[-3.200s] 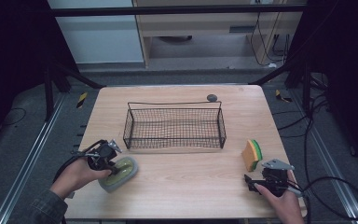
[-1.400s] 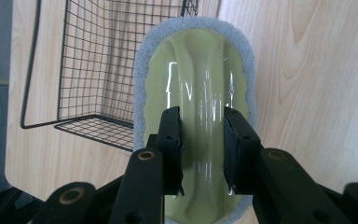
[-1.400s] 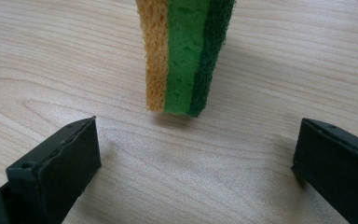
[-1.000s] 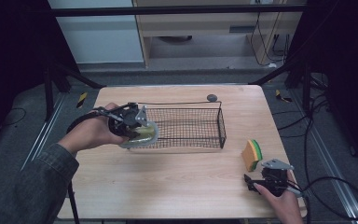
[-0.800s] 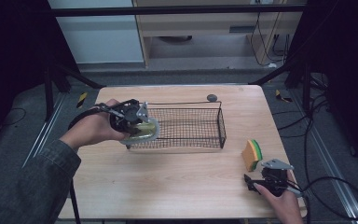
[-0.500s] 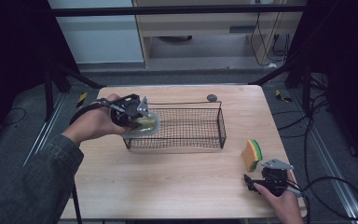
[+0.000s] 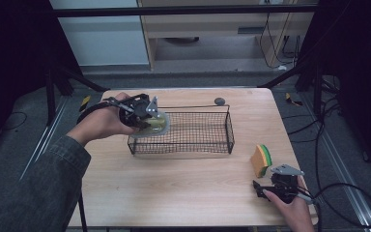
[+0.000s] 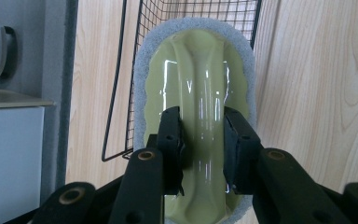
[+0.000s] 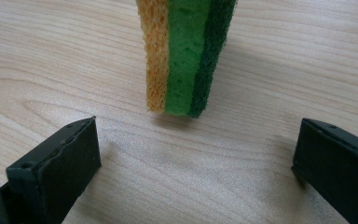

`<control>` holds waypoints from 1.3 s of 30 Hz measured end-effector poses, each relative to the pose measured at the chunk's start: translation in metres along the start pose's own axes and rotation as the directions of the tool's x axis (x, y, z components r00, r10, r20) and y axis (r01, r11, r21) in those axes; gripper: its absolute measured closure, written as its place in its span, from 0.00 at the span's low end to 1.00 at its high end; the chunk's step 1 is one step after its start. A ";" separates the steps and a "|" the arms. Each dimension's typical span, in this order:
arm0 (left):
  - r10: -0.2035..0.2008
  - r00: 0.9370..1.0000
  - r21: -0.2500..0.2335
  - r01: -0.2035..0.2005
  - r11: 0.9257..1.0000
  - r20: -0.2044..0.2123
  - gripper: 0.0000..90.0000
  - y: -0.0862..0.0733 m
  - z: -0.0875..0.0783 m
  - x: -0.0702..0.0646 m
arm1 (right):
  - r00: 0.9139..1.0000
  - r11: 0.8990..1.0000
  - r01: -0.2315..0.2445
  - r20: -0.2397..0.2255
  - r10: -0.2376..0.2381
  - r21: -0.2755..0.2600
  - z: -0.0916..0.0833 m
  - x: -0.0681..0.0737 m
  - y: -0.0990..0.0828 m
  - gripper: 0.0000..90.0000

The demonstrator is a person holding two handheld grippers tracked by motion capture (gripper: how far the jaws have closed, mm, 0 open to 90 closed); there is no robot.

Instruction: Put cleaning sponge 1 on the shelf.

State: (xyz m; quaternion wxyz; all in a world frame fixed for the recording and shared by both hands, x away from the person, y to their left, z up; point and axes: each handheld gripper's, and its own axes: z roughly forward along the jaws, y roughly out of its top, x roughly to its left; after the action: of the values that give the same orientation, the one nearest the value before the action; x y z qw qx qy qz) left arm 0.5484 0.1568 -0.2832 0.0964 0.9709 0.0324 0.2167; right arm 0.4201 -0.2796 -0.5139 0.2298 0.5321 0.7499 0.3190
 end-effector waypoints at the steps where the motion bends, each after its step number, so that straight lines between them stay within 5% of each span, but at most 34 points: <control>1: 0.007 1.000 0.001 -0.007 1.000 -0.002 0.78 0.001 0.001 0.001 | 1.000 1.000 0.002 0.000 -0.002 0.001 0.000 0.000 0.000 0.01; 19: 0.005 1.000 0.009 -0.004 1.000 -0.012 0.78 0.001 0.028 0.015 | 1.000 1.000 0.000 -0.001 0.000 -0.002 0.000 0.000 0.000 0.01; 27: 0.029 1.000 0.034 -0.029 0.999 -0.002 0.78 0.004 0.046 0.013 | 1.000 1.000 0.002 -0.002 -0.002 -0.002 0.000 0.000 0.000 0.01; 39: 0.014 1.000 0.033 -0.014 0.999 0.022 0.78 -0.001 0.063 0.013 | 1.000 1.000 0.003 -0.002 -0.003 0.000 0.000 0.000 0.000 0.01</control>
State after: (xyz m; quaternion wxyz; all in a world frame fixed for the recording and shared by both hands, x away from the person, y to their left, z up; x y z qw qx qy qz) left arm 0.5873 0.1486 -0.3344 0.0791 0.9748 0.0282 0.2064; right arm 0.4206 -0.2796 -0.5139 0.2293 0.5307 0.7509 0.3192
